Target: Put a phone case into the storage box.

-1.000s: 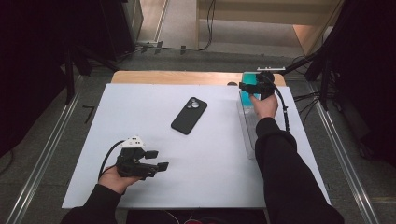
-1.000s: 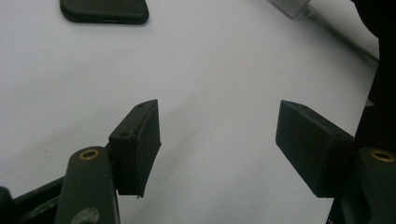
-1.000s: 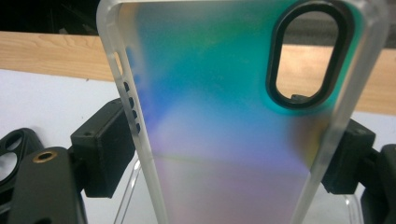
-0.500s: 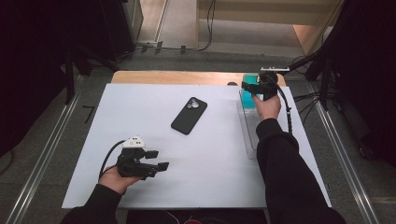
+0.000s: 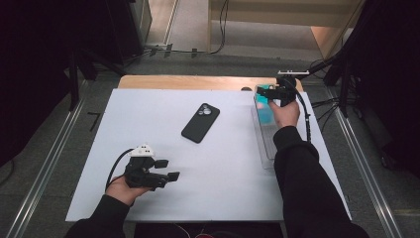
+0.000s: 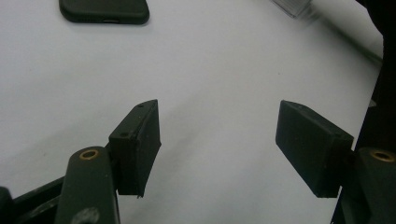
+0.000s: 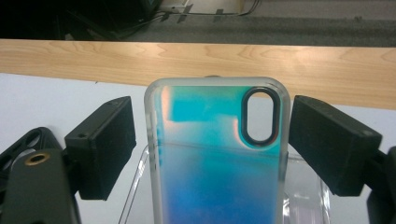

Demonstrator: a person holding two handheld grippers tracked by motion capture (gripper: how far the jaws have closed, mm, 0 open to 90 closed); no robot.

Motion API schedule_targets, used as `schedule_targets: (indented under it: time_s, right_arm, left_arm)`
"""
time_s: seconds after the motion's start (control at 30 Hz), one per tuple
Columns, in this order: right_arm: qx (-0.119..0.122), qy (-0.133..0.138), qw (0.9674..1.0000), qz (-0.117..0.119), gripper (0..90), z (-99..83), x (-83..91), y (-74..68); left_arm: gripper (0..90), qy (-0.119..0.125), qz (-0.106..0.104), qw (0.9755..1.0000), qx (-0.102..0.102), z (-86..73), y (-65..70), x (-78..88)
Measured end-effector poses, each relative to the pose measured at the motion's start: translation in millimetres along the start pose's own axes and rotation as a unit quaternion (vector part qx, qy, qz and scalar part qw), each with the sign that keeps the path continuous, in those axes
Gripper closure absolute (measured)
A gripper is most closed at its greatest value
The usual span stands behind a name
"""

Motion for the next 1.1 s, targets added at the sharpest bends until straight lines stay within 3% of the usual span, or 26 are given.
schedule_targets:
  time_s: [0.17,0.3,0.4,0.57,0.7,0.83,1.1]
  right_arm:
    - [-0.008,-0.012,0.9999,0.002,13.6,-0.3,13.3,-2.7]
    - [-0.019,-0.026,0.9995,0.006,13.6,-2.5,26.9,-5.3]
    - [-0.007,-0.024,0.9995,0.018,13.5,-4.1,38.8,-10.2]
    - [0.026,-0.020,0.9976,0.061,13.4,-10.6,57.9,-27.8]
    - [0.055,-0.024,0.9924,0.107,13.5,-18.8,67.8,-43.2]
    - [0.081,-0.033,0.9870,0.135,13.5,-30.6,71.2,-55.1]
    - [0.136,-0.064,0.9758,0.158,14.2,-55.5,70.5,-79.6]
  left_arm:
    - [31.2,0.006,-0.009,0.9998,0.019,2.6,-1.6,1.4]
    - [31.2,0.004,-0.008,0.9997,0.022,3.2,-2.9,1.6]
    - [31.2,0.005,-0.010,0.9997,0.022,3.9,-3.8,1.9]
    - [31.2,0.003,-0.015,0.9995,0.028,6.7,-4.8,2.7]
    - [31.2,0.000,-0.017,0.9994,0.031,9.2,-5.4,2.3]
    - [31.2,-0.004,-0.018,0.9994,0.029,10.6,-6.7,0.7]
    - [31.2,-0.003,-0.018,0.9995,0.026,13.2,-8.2,1.0]
Point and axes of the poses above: each handheld gripper's, and its own axes: x roughly backward along the jaws, z roughly out of its top, y roughly to its right, the point moved 6 cm from there along -x, roughly forward along the jaws, and after that the axes turned 11 degrees about -y, right-handed, at the moved point
